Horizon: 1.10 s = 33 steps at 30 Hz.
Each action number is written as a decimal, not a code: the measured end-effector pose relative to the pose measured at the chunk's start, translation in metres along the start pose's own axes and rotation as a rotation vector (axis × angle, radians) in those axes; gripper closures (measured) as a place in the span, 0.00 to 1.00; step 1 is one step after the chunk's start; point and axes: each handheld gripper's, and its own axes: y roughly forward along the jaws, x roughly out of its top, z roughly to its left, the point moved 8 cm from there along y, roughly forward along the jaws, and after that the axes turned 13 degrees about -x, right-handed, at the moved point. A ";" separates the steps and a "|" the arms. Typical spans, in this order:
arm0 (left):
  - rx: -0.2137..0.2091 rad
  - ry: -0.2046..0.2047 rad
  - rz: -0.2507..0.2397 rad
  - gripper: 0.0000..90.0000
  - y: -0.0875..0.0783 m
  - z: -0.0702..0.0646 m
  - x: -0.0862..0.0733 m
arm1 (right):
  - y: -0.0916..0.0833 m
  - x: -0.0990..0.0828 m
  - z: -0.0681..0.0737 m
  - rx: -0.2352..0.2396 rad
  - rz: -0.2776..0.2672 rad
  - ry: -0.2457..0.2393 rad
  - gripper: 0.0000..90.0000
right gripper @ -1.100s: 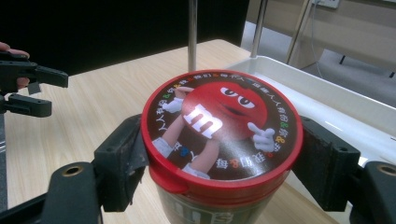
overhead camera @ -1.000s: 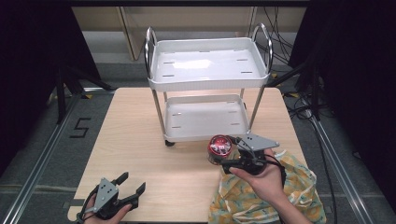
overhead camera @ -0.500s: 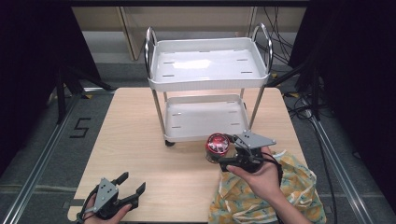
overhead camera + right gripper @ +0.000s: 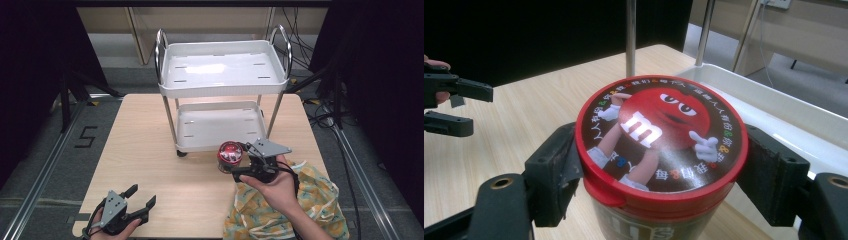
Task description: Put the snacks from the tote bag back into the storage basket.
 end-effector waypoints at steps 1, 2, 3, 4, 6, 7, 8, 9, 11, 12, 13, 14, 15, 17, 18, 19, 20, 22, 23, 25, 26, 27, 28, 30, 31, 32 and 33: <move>-0.002 0.000 0.000 0.30 0.000 0.000 0.000 | 0.002 0.001 -0.001 -0.006 -0.009 -0.009 0.29; -0.001 0.000 0.000 0.30 0.000 0.000 0.000 | 0.002 0.001 0.000 -0.009 -0.003 0.000 0.29; -0.001 0.000 -0.001 0.30 0.000 0.000 0.000 | 0.003 0.001 0.000 -0.006 0.000 0.002 0.29; 0.001 -0.002 -0.001 0.30 0.000 0.000 0.000 | 0.004 0.002 0.000 -0.002 -0.010 -0.004 0.29; 0.000 -0.002 -0.001 0.30 0.000 0.000 0.000 | 0.004 0.001 0.001 0.000 0.007 -0.009 0.29; 0.000 -0.001 -0.002 0.30 0.000 0.000 0.000 | 0.005 0.001 0.002 0.004 0.010 -0.003 0.29; 0.000 -0.002 -0.001 0.30 0.000 0.000 0.000 | 0.006 0.001 0.002 0.006 0.006 0.000 0.29; 0.000 -0.002 0.000 0.30 0.000 0.000 0.000 | 0.007 0.002 0.002 -0.002 0.000 0.003 0.29; -0.001 -0.001 -0.001 0.30 0.000 0.000 0.000 | 0.008 0.002 0.002 0.003 -0.001 -0.011 0.29; -0.002 0.000 -0.006 0.30 0.000 0.000 0.000 | 0.008 0.003 0.002 0.004 -0.005 -0.012 0.29; -0.003 0.000 -0.007 0.30 0.000 0.000 0.000 | 0.008 0.002 0.003 0.003 0.008 0.004 0.29; -0.002 -0.001 -0.006 0.30 0.000 0.000 0.000 | 0.008 0.002 0.004 0.011 0.017 0.004 0.29; -0.002 -0.001 -0.007 0.30 0.000 0.000 0.000 | 0.009 0.003 0.003 0.006 0.010 0.000 0.29; -0.001 -0.003 -0.004 0.30 -0.001 0.000 0.000 | 0.010 0.003 0.004 -0.004 0.000 0.009 0.29; -0.001 -0.002 -0.003 0.30 -0.001 0.000 0.000 | 0.012 0.004 0.003 -0.007 -0.013 -0.005 0.29; -0.002 -0.002 -0.004 0.30 0.000 0.000 0.000 | 0.011 0.003 0.004 0.003 0.000 -0.009 0.29; -0.003 -0.001 -0.010 0.30 0.000 0.000 0.001 | 0.013 0.004 0.004 -0.001 -0.007 -0.006 0.29; -0.003 -0.001 -0.010 0.30 0.000 0.000 0.001 | 0.012 0.003 0.006 0.007 0.009 0.007 0.29; -0.003 -0.003 -0.002 0.30 -0.001 0.000 0.000 | 0.013 0.003 0.006 0.013 0.012 0.001 0.29; -0.001 -0.003 -0.004 0.30 0.000 0.000 0.001 | 0.013 0.004 0.004 -0.005 0.007 -0.003 0.29; 0.001 -0.001 -0.001 0.30 -0.001 0.000 0.000 | 0.014 0.005 0.004 0.000 -0.002 -0.009 0.29; -0.002 -0.002 -0.003 0.30 0.000 0.000 0.000 | 0.015 0.005 0.004 -0.002 -0.004 -0.001 0.29; 0.001 -0.003 -0.003 0.30 -0.001 0.000 0.000 | 0.015 0.005 0.004 0.004 0.003 -0.003 0.29; -0.004 -0.004 -0.007 0.30 0.000 0.000 0.001 | 0.016 0.004 0.006 0.010 0.008 0.001 0.29; -0.002 -0.002 -0.004 0.30 0.000 0.000 0.001 | 0.016 0.004 0.006 0.012 0.010 0.003 0.29; -0.002 -0.002 -0.005 0.30 0.000 0.000 0.001 | 0.018 0.006 0.005 0.013 -0.007 -0.006 0.29; -0.003 0.000 -0.015 0.30 0.000 0.000 0.001 | 0.018 0.005 0.004 -0.008 -0.001 -0.001 0.29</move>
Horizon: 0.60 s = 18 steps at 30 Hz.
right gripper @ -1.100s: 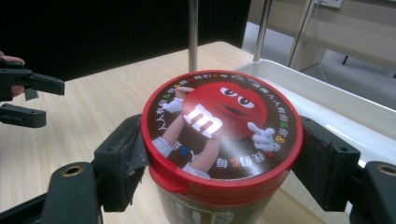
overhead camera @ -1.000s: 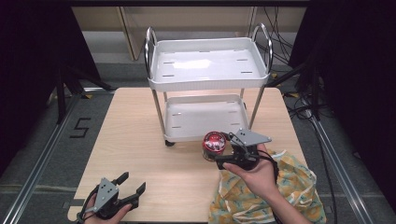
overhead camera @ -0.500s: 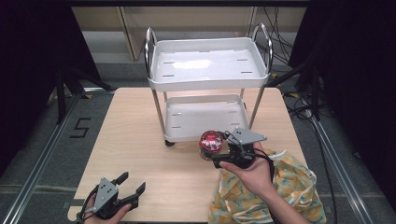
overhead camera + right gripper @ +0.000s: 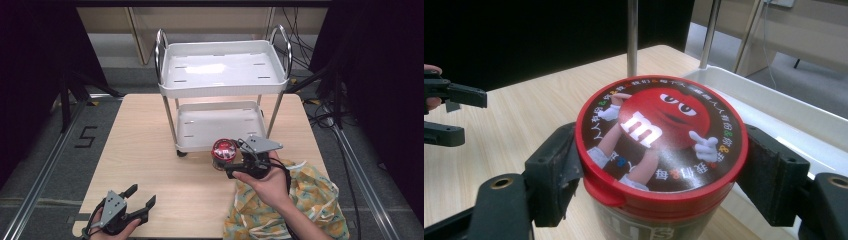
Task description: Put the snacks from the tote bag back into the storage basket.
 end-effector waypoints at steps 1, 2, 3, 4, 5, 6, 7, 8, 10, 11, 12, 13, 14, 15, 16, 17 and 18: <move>0.001 -0.003 0.013 0.30 -0.001 0.000 -0.001 | 0.000 0.000 0.000 0.002 0.007 -0.004 0.29; 0.001 -0.003 0.012 0.30 -0.001 0.000 0.000 | 0.001 0.000 0.002 -0.004 0.001 0.019 0.29; 0.001 -0.003 0.012 0.30 -0.001 0.000 0.000 | 0.002 0.000 0.002 -0.002 -0.002 0.013 0.29; -0.003 -0.004 0.016 0.30 -0.001 0.000 -0.001 | 0.003 0.001 0.000 -0.005 -0.007 -0.007 0.29; -0.004 -0.004 0.017 0.30 -0.001 0.000 -0.001 | 0.003 0.000 0.002 0.006 0.004 0.000 0.29; -0.004 -0.005 0.014 0.30 -0.001 0.000 -0.001 | 0.004 0.000 0.003 0.018 0.010 0.008 0.29; -0.003 -0.003 0.008 0.30 0.000 0.000 0.000 | 0.004 0.000 0.003 0.013 0.010 0.007 0.29; -0.002 -0.003 0.008 0.30 0.000 0.000 0.000 | 0.005 0.000 0.003 0.015 0.011 0.005 0.29; -0.002 -0.003 0.010 0.30 -0.001 0.000 0.000 | 0.006 0.001 0.002 0.006 0.005 0.002 0.29; -0.003 -0.003 0.011 0.30 -0.001 0.000 0.000 | 0.006 0.001 0.003 0.012 0.015 0.004 0.29; -0.004 -0.004 0.014 0.30 -0.001 0.000 0.000 | 0.007 0.001 0.004 0.028 0.014 0.005 0.29; -0.004 -0.005 0.015 0.30 -0.001 0.000 0.000 | 0.007 0.001 0.003 0.017 0.017 0.003 0.29; -0.004 -0.005 0.014 0.30 -0.001 0.000 0.000 | 0.008 0.002 0.002 0.006 0.008 -0.001 0.29; -0.004 -0.004 0.013 0.30 -0.001 0.000 0.000 | 0.009 0.002 0.002 0.004 0.001 0.002 0.29; -0.002 -0.003 0.008 0.30 -0.001 0.000 0.000 | 0.010 0.002 0.003 0.005 0.004 0.005 0.29; -0.002 -0.004 0.007 0.30 -0.001 0.000 0.000 | 0.009 0.001 0.003 0.015 0.018 0.003 0.29; -0.002 -0.004 0.009 0.30 -0.001 0.000 0.000 | 0.010 0.001 0.002 0.014 0.015 -0.002 0.29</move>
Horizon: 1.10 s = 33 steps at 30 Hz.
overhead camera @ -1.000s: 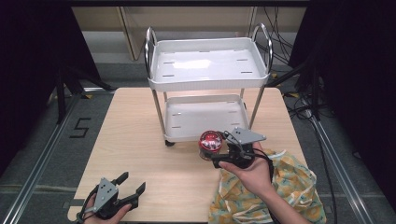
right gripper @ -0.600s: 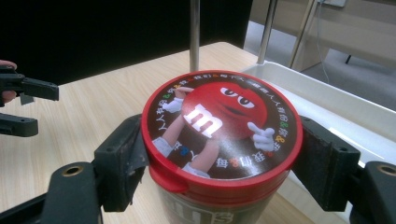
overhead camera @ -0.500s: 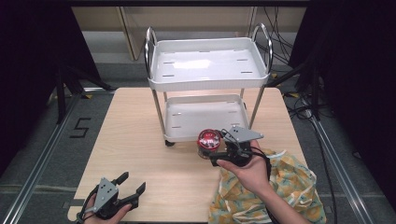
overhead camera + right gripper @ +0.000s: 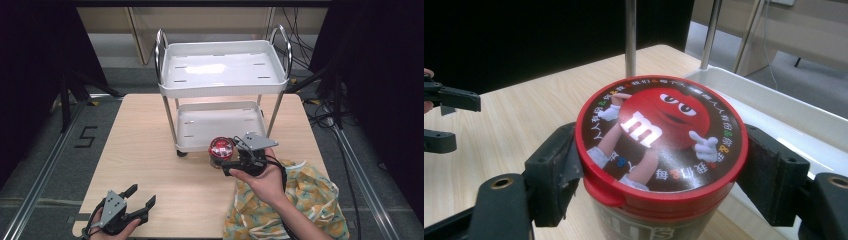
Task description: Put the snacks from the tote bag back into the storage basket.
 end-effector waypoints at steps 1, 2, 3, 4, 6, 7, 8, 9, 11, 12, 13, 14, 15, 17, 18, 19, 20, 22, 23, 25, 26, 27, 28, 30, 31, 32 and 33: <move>0.004 0.001 0.003 0.30 0.000 0.000 0.000 | 0.001 0.000 -0.001 -0.008 0.004 0.016 0.29; 0.004 0.000 0.002 0.30 0.000 0.000 0.000 | 0.001 -0.001 -0.002 -0.009 0.005 0.012 0.29; 0.002 0.001 -0.002 0.30 0.000 0.000 0.000 | 0.002 -0.001 -0.001 -0.003 0.011 0.010 0.29; 0.001 0.002 -0.002 0.30 0.000 0.000 0.001 | 0.003 -0.001 -0.003 -0.008 0.003 0.002 0.29; 0.001 0.003 -0.003 0.30 0.000 0.000 0.001 | 0.004 -0.003 -0.002 -0.005 0.015 0.016 0.29; 0.003 -0.002 -0.002 0.30 0.000 0.000 0.000 | 0.005 -0.003 -0.002 -0.001 0.017 0.020 0.29; 0.002 0.000 -0.002 0.30 0.000 0.000 0.000 | 0.006 -0.002 -0.003 -0.002 -0.003 0.017 0.29; 0.004 0.001 0.000 0.30 0.000 0.000 0.000 | 0.006 -0.003 -0.003 -0.002 0.013 0.015 0.29; 0.002 -0.003 -0.009 0.30 0.001 -0.001 0.001 | 0.006 -0.003 -0.003 -0.012 0.021 0.032 0.29; 0.004 0.004 0.001 0.30 0.000 0.000 0.000 | 0.007 -0.003 -0.003 -0.014 0.019 0.033 0.29; 0.005 0.002 0.000 0.30 0.000 0.000 0.000 | 0.008 -0.001 -0.006 -0.023 -0.002 0.011 0.29; 0.003 -0.002 -0.006 0.30 0.000 -0.001 0.001 | 0.008 -0.001 -0.004 -0.017 0.003 0.016 0.29; 0.006 0.001 0.003 0.30 0.000 0.000 0.000 | 0.008 -0.001 -0.004 -0.006 0.016 0.015 0.29; 0.003 0.001 0.001 0.30 0.000 0.000 0.000 | 0.009 0.000 -0.003 -0.006 0.017 0.023 0.29; -0.001 0.000 0.004 0.30 0.000 0.000 0.000 | 0.008 -0.001 -0.002 -0.009 0.028 0.040 0.29; -0.001 0.001 0.004 0.30 0.000 0.000 0.000 | 0.009 0.000 -0.002 -0.008 0.025 0.034 0.29; -0.001 0.000 0.004 0.30 0.000 0.000 0.000 | 0.010 0.002 -0.004 -0.021 0.004 0.022 0.29; 0.004 0.002 -0.002 0.30 0.000 0.000 0.000 | 0.011 0.001 -0.002 -0.014 0.017 0.019 0.29; 0.003 0.002 -0.003 0.30 0.000 0.000 0.000 | 0.013 0.003 -0.003 -0.014 0.005 0.005 0.29; 0.003 0.002 0.003 0.30 0.000 0.000 0.000 | 0.013 0.003 -0.001 -0.008 0.017 0.015 0.29; 0.003 0.004 0.004 0.30 0.000 0.000 0.000 | 0.013 0.003 0.000 -0.007 0.023 0.026 0.29; 0.003 0.003 0.003 0.30 0.000 0.000 0.000 | 0.014 0.003 0.001 -0.004 0.016 0.032 0.29; 0.003 0.003 0.002 0.30 0.000 0.000 0.000 | 0.016 0.005 -0.002 -0.018 -0.007 0.007 0.29; 0.008 0.005 0.007 0.30 0.000 0.000 0.000 | 0.016 0.004 0.001 -0.004 0.014 0.019 0.29; 0.003 0.005 0.003 0.30 0.000 0.000 0.000 | 0.016 0.004 0.001 0.003 0.015 0.015 0.29; 0.003 0.005 0.001 0.30 0.000 0.000 0.000 | 0.017 0.005 0.001 -0.003 0.011 0.018 0.29; 0.002 0.005 0.002 0.30 0.000 0.000 0.000 | 0.018 0.006 0.000 -0.004 0.003 0.003 0.29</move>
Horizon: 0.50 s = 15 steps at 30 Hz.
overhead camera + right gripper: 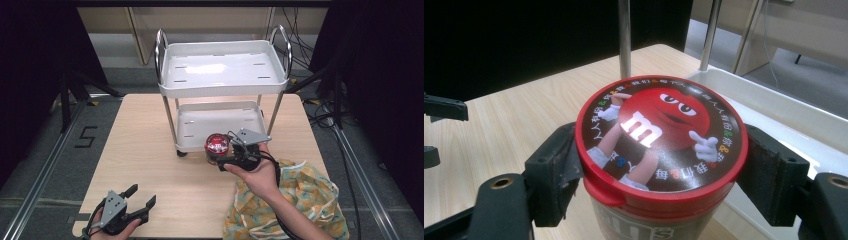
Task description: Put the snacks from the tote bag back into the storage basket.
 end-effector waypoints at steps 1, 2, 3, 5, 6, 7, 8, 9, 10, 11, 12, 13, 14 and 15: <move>0.000 0.000 0.000 0.30 0.000 0.000 0.000 | 0.000 0.000 0.000 -0.004 0.006 0.007 0.29; 0.001 0.000 0.001 0.30 0.000 0.000 0.000 | 0.000 0.001 -0.001 -0.009 -0.004 0.000 0.29; 0.001 0.000 0.000 0.30 0.000 0.000 0.000 | 0.001 0.001 0.001 -0.012 -0.003 0.021 0.29; 0.001 0.000 0.000 0.30 0.000 0.000 0.000 | 0.000 0.001 0.002 -0.002 0.009 0.023 0.29; 0.001 0.000 0.000 0.30 0.000 0.000 0.000 | 0.001 0.002 0.002 -0.006 0.008 0.020 0.29; 0.001 0.000 0.001 0.30 0.000 0.000 0.000 | 0.002 0.002 0.002 0.000 0.005 0.011 0.29; 0.001 0.000 0.001 0.30 0.000 0.000 0.000 | 0.002 0.002 0.002 0.000 0.007 0.014 0.29; 0.002 0.001 0.002 0.30 0.000 0.000 0.000 | 0.003 0.003 0.001 -0.009 -0.008 0.005 0.29; 0.001 0.001 0.001 0.30 0.000 0.000 0.000 | 0.002 0.003 0.001 -0.005 0.000 0.003 0.29; 0.001 0.001 0.002 0.30 0.000 0.000 0.000 | 0.002 0.002 0.003 -0.002 0.012 0.026 0.29; 0.001 0.001 0.001 0.30 0.000 0.000 0.000 | 0.002 0.002 0.003 -0.002 0.011 0.025 0.29; 0.001 0.002 0.001 0.30 0.000 0.000 0.000 | 0.003 0.003 0.004 0.000 0.004 0.042 0.29; 0.000 -0.004 -0.008 0.30 0.001 -0.001 0.001 | 0.003 0.003 0.003 0.000 0.007 0.026 0.29; 0.001 0.001 0.001 0.30 0.000 0.000 0.000 | 0.004 0.004 0.002 -0.006 0.001 0.006 0.29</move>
